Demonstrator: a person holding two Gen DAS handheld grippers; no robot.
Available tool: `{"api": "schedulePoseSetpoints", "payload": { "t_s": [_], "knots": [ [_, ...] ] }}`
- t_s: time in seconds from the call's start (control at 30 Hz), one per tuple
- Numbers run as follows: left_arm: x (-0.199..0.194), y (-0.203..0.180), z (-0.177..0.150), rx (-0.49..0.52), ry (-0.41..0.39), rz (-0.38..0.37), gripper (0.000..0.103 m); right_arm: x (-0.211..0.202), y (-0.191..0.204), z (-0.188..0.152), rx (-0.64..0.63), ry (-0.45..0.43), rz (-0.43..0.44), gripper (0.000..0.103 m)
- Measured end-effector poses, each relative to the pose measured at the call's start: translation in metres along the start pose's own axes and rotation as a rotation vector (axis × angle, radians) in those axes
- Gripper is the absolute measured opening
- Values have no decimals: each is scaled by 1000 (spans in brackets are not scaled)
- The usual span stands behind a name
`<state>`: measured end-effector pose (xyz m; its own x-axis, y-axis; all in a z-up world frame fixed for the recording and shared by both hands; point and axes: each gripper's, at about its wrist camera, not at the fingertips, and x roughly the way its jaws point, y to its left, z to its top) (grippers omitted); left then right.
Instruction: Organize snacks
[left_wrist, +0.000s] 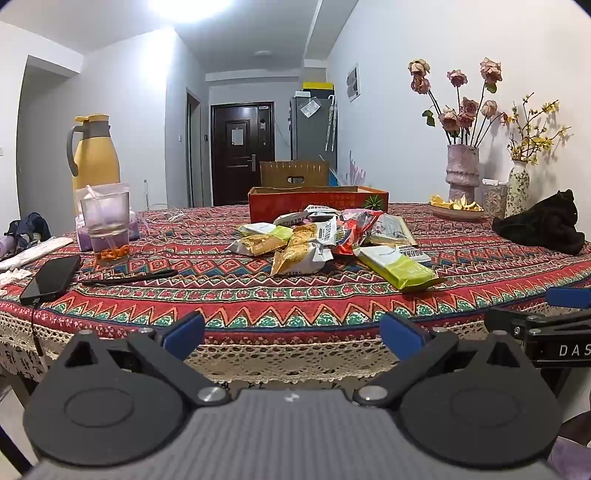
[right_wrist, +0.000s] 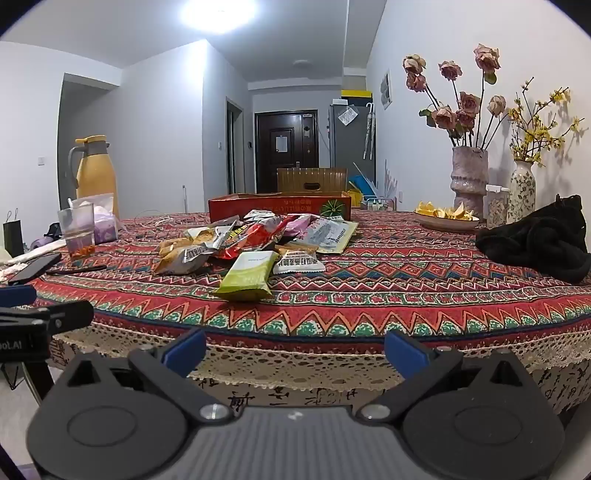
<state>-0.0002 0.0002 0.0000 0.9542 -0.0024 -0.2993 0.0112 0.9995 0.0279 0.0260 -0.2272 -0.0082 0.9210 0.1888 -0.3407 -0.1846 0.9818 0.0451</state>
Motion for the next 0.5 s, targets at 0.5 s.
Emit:
{"api": "schedulePoseSetpoints", "payload": {
  "t_s": [0.5],
  "knots": [
    [0, 0, 0, 1, 4, 0, 103, -2, 0, 0, -2, 2, -1, 103]
  ]
}}
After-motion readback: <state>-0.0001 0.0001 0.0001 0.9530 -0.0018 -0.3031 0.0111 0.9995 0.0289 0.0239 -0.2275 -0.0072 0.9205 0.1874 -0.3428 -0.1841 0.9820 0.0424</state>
